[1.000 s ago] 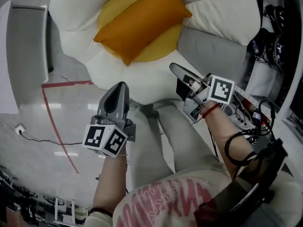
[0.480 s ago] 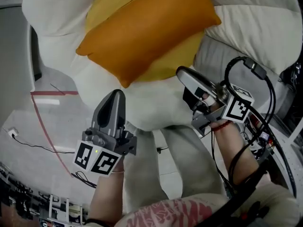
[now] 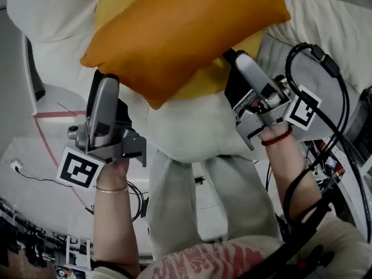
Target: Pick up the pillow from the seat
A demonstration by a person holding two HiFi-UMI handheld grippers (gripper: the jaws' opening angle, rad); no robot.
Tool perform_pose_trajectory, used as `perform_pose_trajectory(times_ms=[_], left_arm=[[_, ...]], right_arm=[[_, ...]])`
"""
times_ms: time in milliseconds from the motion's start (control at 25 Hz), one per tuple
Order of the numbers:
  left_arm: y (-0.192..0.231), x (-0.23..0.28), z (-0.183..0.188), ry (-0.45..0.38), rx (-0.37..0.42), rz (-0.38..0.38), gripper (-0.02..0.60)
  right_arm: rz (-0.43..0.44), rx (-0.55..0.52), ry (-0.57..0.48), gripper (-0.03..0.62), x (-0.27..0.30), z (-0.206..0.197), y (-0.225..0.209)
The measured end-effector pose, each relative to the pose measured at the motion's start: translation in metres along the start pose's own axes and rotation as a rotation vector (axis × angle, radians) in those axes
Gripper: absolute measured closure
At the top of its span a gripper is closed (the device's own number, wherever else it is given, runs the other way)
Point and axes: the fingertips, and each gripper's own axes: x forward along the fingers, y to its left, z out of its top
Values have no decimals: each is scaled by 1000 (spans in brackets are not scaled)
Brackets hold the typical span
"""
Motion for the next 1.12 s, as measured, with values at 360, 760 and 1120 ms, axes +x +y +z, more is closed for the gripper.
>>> perform_pose_trajectory(times_ms=[360, 760, 1120], left_arm=[[3, 43, -37, 151, -23, 21, -23], [-6, 38, -36, 151, -120, -42, 118], [-107, -3, -36, 163, -141, 35, 120]], right_arm=[[58, 123, -83, 86, 30, 11, -14], [69, 182, -109, 193, 43, 17, -20], [19, 275, -149, 203, -16, 2, 67]])
